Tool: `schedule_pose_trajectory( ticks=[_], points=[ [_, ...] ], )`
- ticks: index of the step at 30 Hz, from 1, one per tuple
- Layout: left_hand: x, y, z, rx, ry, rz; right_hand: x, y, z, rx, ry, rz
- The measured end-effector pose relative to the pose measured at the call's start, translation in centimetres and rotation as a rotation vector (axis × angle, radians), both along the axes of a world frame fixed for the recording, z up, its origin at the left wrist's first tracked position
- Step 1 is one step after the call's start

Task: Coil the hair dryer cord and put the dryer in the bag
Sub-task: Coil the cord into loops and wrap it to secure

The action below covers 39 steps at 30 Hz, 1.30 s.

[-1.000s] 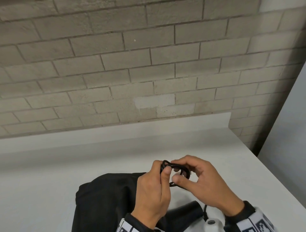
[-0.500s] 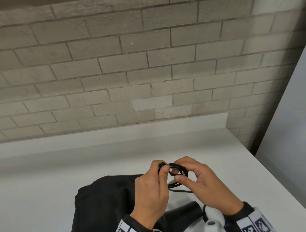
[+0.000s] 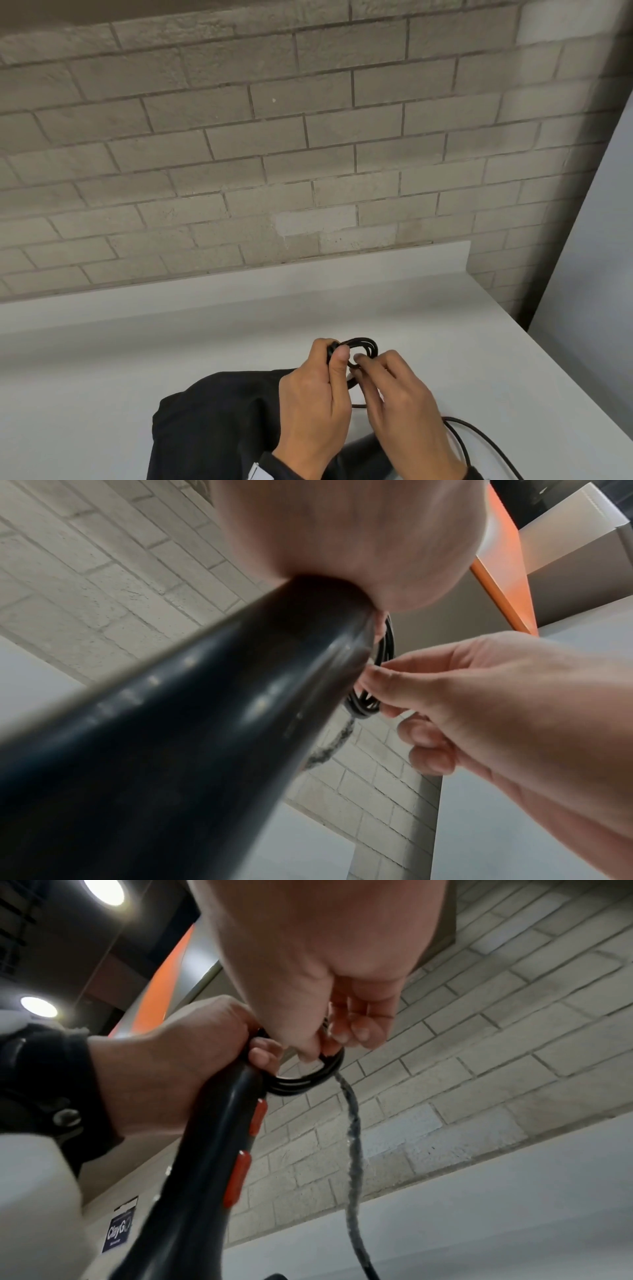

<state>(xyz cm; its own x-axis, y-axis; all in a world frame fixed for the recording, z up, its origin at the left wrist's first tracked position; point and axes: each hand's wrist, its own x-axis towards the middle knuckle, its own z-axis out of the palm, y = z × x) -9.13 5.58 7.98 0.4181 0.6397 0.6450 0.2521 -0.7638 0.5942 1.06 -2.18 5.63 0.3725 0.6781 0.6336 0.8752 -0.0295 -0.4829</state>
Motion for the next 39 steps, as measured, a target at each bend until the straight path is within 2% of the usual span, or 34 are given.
schedule_pose_trajectory(
  ticks=[2,5,8,11,14,18,20,24,28,34,37,39],
  points=[
    [-0.1,0.1,-0.1,0.001,-0.026,0.0,-0.4,0.2,0.4,0.014,0.177,0.021],
    [-0.3,0.4,-0.2,-0.004,-0.067,0.021,-0.7,-0.3,1.7,-0.067,0.518,0.109],
    [-0.5,0.8,-0.3,0.024,-0.082,0.054,-0.6,-1.2,3.8,-0.084,0.832,0.346],
    [-0.6,0.8,-0.4,0.041,-0.045,0.079,0.3,-2.0,5.5,-0.182,1.054,0.531],
    [-0.5,0.4,-0.2,0.012,-0.031,0.05,1.3,-2.4,6.3,-0.238,1.237,0.564],
    [-0.5,0.3,0.6,0.047,0.009,0.047,1.9,-2.6,6.0,-0.143,1.445,0.534],
    [-0.4,0.5,0.5,0.064,0.034,0.068,1.7,-2.7,5.5,-0.121,1.395,0.54],
    [-0.4,1.4,0.2,0.031,0.012,0.087,1.1,-2.9,3.6,-0.081,1.18,0.488],
    [-0.2,1.6,0.0,0.02,-0.001,0.064,0.4,-2.6,1.4,-0.089,0.876,0.385],
    [-0.2,1.1,-0.2,0.043,0.01,0.049,-1.1,-1.3,0.3,-0.047,0.534,0.261],
    [-0.2,1.1,-0.2,0.044,0.002,0.054,-1.3,-1.3,-0.2,0.031,0.491,0.221],
    [-0.4,1.1,-0.1,0.042,-0.003,0.062,-1.1,-1.8,0.0,0.055,0.571,0.185]
  ],
)
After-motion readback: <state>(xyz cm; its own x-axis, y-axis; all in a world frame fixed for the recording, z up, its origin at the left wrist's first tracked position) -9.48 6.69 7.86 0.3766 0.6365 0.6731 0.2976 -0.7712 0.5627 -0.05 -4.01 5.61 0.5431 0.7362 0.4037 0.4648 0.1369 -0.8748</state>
